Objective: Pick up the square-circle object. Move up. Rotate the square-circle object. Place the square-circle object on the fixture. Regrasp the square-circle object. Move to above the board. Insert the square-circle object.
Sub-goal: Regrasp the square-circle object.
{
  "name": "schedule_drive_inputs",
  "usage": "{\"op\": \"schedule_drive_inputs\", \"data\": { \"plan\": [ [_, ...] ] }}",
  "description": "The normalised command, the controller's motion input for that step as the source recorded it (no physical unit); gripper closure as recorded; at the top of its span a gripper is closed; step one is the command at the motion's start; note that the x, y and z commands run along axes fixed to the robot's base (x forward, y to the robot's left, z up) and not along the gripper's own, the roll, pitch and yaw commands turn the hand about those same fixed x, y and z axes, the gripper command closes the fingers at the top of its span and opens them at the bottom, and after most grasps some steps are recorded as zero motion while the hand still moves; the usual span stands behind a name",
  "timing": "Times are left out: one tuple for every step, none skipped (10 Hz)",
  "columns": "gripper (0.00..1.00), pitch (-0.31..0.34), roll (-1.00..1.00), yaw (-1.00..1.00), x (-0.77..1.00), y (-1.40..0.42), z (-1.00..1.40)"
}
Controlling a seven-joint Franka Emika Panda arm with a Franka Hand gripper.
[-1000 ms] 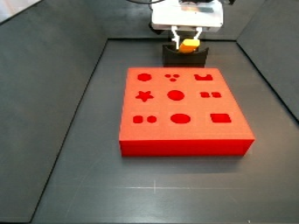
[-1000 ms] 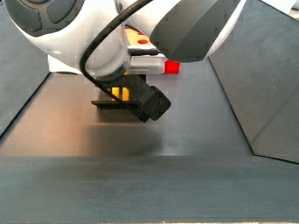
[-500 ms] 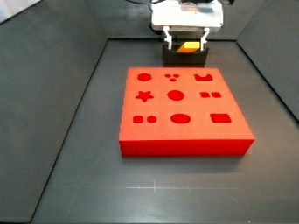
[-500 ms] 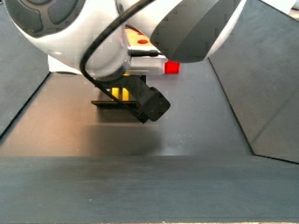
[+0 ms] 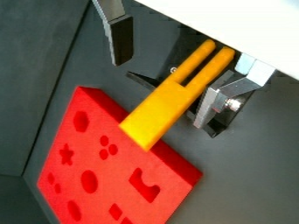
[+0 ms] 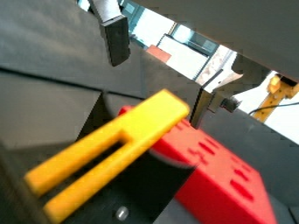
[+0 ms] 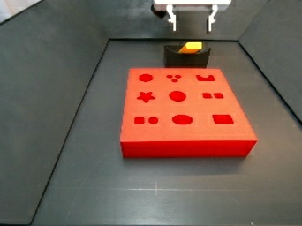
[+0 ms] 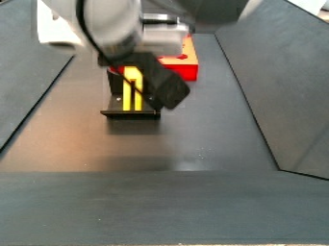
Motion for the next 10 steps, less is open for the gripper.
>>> {"op": "schedule_drive_inputs", "data": {
  "plan": [
    [0.0,0.083,0.06,0.04,-0.03,0.01,0.7],
    [0.0,0.097,0.06,0.03,-0.03,0.01,0.57],
    [0.0,0.113,0.06,0.0,-0.02,0.01,0.32],
    [0.0,0.001,0.0,-0.02,-1.0,0.0,0.0],
    [0.0,-0.047,-0.03,-0.04,-1.0,0.0,-0.05],
    [0.0,-0.07,-0.02,-0.05,-1.0,0.0,-0.03],
    [0.0,-0.096,0.01,-0.03,-1.0,0.0,-0.01],
    [0.0,-0.104,0.02,-0.02,-1.0,0.0,-0.01],
    [0.0,-0.119,0.04,0.0,-1.0,-0.01,-0.01],
    [0.0,-0.129,0.06,0.02,-1.0,-0.01,0.0]
  ]
}}
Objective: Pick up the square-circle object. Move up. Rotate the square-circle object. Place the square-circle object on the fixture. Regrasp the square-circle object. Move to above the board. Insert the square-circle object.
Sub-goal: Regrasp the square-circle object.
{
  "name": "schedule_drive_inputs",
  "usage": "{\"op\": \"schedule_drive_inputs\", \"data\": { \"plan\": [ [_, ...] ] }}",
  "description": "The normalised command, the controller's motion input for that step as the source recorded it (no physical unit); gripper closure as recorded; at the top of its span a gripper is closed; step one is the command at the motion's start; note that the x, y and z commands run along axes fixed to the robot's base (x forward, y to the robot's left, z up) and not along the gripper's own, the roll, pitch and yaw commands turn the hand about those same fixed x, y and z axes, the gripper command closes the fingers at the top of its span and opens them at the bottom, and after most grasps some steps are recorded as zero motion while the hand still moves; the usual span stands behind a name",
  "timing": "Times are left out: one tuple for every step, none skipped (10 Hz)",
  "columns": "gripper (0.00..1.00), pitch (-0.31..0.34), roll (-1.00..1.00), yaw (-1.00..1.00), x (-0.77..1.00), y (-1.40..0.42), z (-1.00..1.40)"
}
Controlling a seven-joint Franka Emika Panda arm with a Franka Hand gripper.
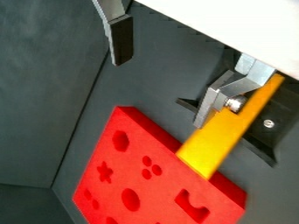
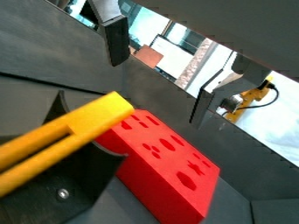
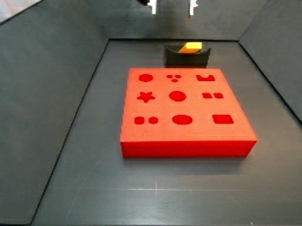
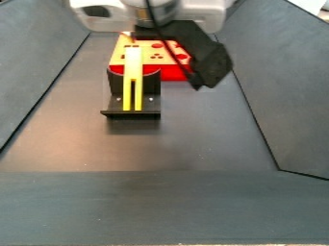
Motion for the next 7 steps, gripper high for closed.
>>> {"op": "schedule_drive_inputs", "data": {
  "plan": [
    [0.0,-0.134,0.07,0.03,-1.0,-0.01,0.0],
    [0.0,-0.135,0.08,0.04,-0.86,-0.02,0.01],
    [0.0,-0.131,0.09,0.06,-0.67,-0.02,0.01],
    [0.0,0.013,0.8,-1.0,-0.43,-1.0,-0.58],
    [0.0,0.009,0.81,-1.0,-0.31,-1.0,-0.58],
    [0.0,-0.018,0.8,-1.0,-0.14,-1.0,-0.44],
    [0.0,-0.053,0.79,-1.0,-0.06,-0.83,-0.27]
  ]
}}
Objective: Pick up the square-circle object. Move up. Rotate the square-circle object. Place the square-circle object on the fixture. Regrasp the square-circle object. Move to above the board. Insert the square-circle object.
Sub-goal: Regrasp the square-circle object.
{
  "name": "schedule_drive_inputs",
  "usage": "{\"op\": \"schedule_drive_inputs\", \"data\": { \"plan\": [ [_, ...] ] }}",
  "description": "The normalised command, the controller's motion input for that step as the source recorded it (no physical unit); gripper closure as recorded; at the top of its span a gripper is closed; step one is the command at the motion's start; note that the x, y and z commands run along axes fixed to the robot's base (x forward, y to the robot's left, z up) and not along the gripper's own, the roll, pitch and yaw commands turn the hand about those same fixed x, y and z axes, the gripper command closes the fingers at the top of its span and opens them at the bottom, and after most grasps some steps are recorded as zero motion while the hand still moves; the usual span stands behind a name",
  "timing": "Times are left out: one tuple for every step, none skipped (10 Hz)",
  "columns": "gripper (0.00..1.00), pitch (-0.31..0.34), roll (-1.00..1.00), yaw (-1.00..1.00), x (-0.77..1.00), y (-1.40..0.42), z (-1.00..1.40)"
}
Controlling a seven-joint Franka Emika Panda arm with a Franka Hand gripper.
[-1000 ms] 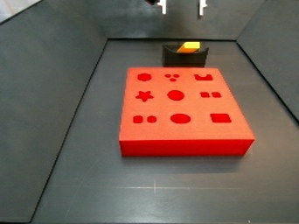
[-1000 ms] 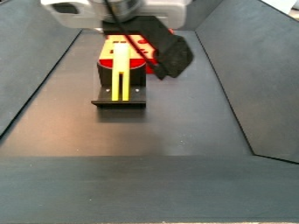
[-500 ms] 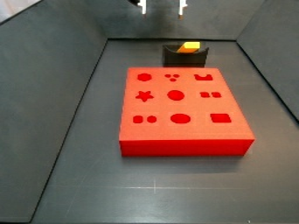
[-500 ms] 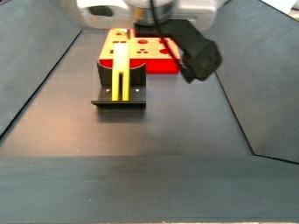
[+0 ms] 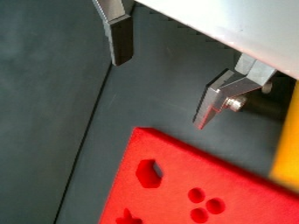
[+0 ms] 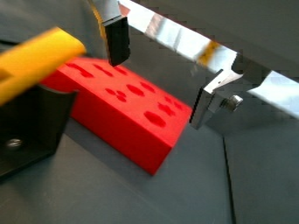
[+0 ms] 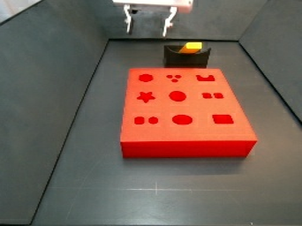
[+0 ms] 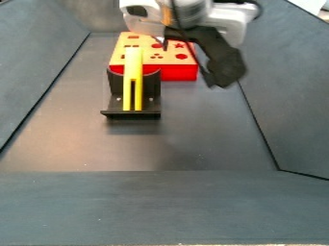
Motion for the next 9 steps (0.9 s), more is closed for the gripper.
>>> {"op": "schedule_drive_inputs", "data": {
  "plan": [
    [0.0,-0.084,0.78,-1.0,-0.04,-0.6,-0.15],
    [0.0,-0.123,0.78,-1.0,-0.04,-0.3,-0.05],
    [0.0,-0.151,0.77,-1.0,-0.05,-0.1,-0.01],
    [0.0,-0.17,0.77,-1.0,-0.05,-0.05,0.0],
    [0.0,-0.205,0.76,-1.0,-0.03,-0.05,-0.01],
    [0.0,-0.229,0.75,-1.0,-0.04,-0.03,0.0],
    [0.0,-0.263,0.74,-1.0,-0.04,-0.02,0.01],
    [0.0,-0.277,0.73,-1.0,-0.05,-0.01,0.01],
    [0.0,-0.305,0.72,-1.0,-0.05,-0.02,0.01]
  ]
}}
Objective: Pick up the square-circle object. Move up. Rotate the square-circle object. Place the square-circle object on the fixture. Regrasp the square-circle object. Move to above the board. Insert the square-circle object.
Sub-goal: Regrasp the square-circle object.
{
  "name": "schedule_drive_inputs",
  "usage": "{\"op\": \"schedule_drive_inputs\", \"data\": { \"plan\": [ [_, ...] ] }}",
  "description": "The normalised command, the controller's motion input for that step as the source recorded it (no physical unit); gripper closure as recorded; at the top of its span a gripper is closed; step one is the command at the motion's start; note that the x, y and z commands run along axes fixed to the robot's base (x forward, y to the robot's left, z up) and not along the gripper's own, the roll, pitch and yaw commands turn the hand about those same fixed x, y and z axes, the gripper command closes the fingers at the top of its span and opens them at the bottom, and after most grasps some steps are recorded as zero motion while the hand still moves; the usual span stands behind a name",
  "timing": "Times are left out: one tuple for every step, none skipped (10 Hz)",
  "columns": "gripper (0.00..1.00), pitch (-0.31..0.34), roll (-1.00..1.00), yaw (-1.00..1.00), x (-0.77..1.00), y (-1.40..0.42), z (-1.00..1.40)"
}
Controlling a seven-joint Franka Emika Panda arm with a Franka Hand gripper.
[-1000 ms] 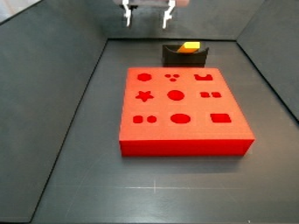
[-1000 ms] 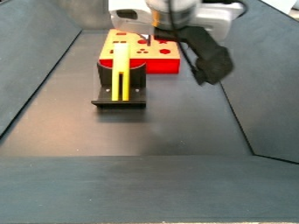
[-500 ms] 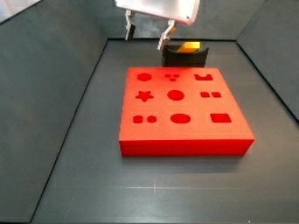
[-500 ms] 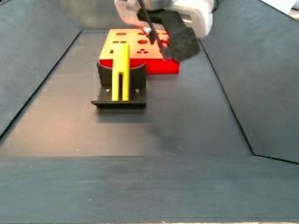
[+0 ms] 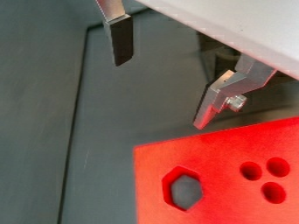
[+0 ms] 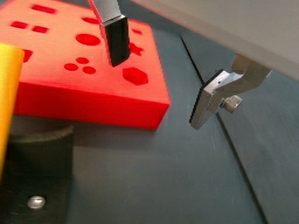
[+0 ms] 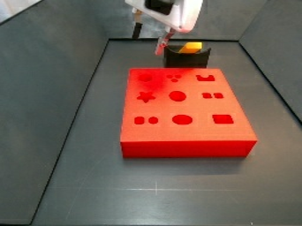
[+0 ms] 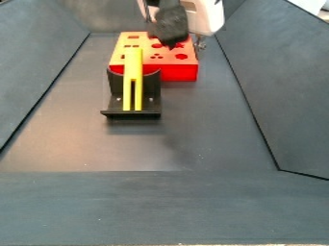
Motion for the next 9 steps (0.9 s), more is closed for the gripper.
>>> {"op": "schedule_drive_inputs", "data": {
  "plan": [
    [0.0,-0.326,0.71,-1.0,-0.05,-0.02,0.01],
    [0.0,-0.339,0.7,-1.0,-0.05,-0.01,0.01],
    [0.0,-0.343,0.69,-1.0,-0.05,-0.01,0.0],
    [0.0,-0.339,0.66,-1.0,-0.05,-0.01,0.0],
    [0.0,-0.333,0.66,-1.0,-0.04,-0.01,0.0],
    [0.0,-0.305,0.64,-1.0,-0.04,-0.01,0.0],
    [0.0,-0.268,0.62,-1.0,-0.04,0.0,0.0],
    [0.0,-0.19,0.59,-0.99,-0.04,0.0,0.0],
    [0.0,-0.116,0.49,-0.84,-0.04,-0.01,-0.01]
  ]
}}
